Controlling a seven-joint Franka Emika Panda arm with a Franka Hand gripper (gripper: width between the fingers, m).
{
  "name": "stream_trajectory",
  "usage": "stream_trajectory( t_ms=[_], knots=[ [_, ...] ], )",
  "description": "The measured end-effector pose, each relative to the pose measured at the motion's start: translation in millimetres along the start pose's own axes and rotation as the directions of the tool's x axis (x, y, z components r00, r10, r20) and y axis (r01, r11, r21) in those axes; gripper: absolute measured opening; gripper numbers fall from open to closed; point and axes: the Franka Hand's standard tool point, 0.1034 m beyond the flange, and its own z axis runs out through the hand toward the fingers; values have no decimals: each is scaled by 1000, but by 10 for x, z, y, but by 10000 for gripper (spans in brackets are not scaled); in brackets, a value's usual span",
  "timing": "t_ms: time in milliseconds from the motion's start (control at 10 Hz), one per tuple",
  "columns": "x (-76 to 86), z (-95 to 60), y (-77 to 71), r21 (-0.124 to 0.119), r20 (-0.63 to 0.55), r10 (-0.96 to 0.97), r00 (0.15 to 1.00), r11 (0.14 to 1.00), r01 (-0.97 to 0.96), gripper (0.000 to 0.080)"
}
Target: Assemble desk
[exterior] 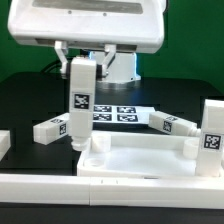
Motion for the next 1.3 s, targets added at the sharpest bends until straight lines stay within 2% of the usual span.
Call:
stream_trajectory(
  t_ms=[300, 900, 1300],
  knots=[
    [-64, 66, -98, 9, 13, -4, 1000, 1000, 4, 285],
    [-175, 278, -147, 11, 39, 0, 999, 1000, 0, 285],
    [-128, 322, -126, -22, -21, -4, 1000, 1000, 4, 285]
  ],
)
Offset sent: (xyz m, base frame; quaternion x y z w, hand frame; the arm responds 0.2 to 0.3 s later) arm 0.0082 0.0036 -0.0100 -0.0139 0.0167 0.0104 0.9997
